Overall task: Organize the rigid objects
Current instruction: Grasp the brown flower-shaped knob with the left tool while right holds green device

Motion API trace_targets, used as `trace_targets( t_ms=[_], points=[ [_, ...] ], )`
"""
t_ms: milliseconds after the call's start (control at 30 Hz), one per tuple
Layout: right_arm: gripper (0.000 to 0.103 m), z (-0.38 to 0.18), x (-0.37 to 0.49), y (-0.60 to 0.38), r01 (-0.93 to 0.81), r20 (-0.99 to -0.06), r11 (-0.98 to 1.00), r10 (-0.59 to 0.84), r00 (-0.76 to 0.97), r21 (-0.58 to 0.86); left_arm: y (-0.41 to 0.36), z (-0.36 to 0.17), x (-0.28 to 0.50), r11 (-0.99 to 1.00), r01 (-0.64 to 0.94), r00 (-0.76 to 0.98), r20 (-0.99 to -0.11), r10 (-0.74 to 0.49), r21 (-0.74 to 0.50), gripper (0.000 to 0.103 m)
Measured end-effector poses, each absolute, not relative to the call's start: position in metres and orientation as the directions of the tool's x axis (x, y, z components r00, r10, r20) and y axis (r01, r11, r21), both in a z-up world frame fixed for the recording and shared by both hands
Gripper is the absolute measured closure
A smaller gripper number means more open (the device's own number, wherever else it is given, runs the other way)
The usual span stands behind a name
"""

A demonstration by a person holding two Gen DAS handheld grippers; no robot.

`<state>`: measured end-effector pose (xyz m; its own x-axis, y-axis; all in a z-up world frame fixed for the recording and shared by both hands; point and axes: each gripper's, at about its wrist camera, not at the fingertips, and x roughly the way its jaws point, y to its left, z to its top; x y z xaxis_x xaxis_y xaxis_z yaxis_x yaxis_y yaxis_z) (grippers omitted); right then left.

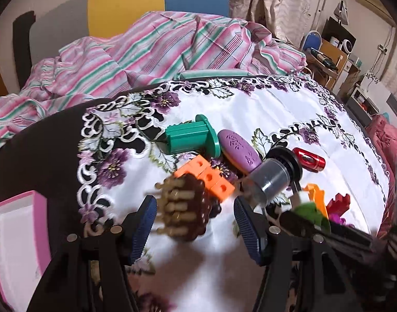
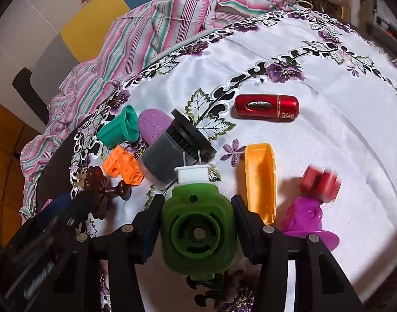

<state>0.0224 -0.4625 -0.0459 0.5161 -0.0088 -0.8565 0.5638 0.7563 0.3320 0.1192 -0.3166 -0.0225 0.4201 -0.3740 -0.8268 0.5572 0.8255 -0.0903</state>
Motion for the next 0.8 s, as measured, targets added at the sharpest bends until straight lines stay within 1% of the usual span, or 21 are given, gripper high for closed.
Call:
trace_targets(
  t_ms=[67,100,133,167,200,233,300,467,567,600,733,800],
  points=[
    [0.05,-0.047,0.023,-0.462,0.56,-0.858,0.76,-0.007,0.513,0.329,-0.319,-0.025,0.121,0.818,0.568,0.429,-0.817,-0.385,-0.088,0.045],
    [0.05,-0.047,0.023,-0.461,0.558,-0.859,0.762,-0.004,0.513,0.33,-0.319,-0.026,0.122,0.816,0.57,0.429,-0.813,-0.395,-0.096,0.05],
    [0.05,-0.048,0.024,-0.461,0.555,-0.859,0.763,0.001,0.512,0.332,-0.317,-0.028,0.124,0.815,0.569,0.42,-0.811,-0.408,-0.115,0.052],
    [0.05,-0.048,0.024,-0.461,0.553,-0.859,0.764,0.004,0.512,0.333,-0.314,-0.028,0.126,0.816,0.563,0.417,-0.806,-0.42,-0.133,0.057],
    [0.05,-0.048,0.024,-0.461,0.551,-0.859,0.764,0.007,0.512,0.335,-0.31,-0.028,0.128,0.819,0.554,0.417,-0.802,-0.429,-0.15,0.065],
    [0.05,-0.049,0.024,-0.461,0.551,-0.858,0.763,0.009,0.513,0.337,-0.306,-0.028,0.13,0.82,0.547,0.409,-0.801,-0.438,-0.169,0.067],
    [0.05,-0.049,0.024,-0.461,0.553,-0.859,0.761,0.01,0.512,0.339,-0.293,-0.028,0.135,0.815,0.53,0.379,-0.795,-0.474,-0.234,0.067],
    [0.05,-0.05,0.025,-0.461,0.551,-0.859,0.761,0.016,0.512,0.343,-0.26,-0.027,0.146,0.835,0.461,0.388,-0.778,-0.494,-0.3,0.067],
    [0.05,-0.05,0.026,-0.46,0.55,-0.86,0.764,0.011,0.51,0.336,-0.239,-0.032,0.151,0.829,0.398,0.358,-0.765,-0.535,-0.393,0.067],
    [0.05,-0.05,0.026,-0.46,0.55,-0.861,0.765,0.011,0.508,0.334,-0.234,-0.033,0.151,0.83,0.381,0.362,-0.76,-0.539,-0.407,0.067],
    [0.05,-0.05,0.026,-0.46,0.553,-0.864,0.767,0.004,0.504,0.327,-0.229,-0.037,0.137,0.847,0.407,0.383,-0.778,-0.498,-0.342,0.067],
    [0.05,-0.05,0.026,-0.46,0.554,-0.864,0.767,0.002,0.503,0.324,-0.221,-0.042,0.137,0.868,0.372,0.387,-0.796,-0.466,-0.328,0.067]
  ],
)
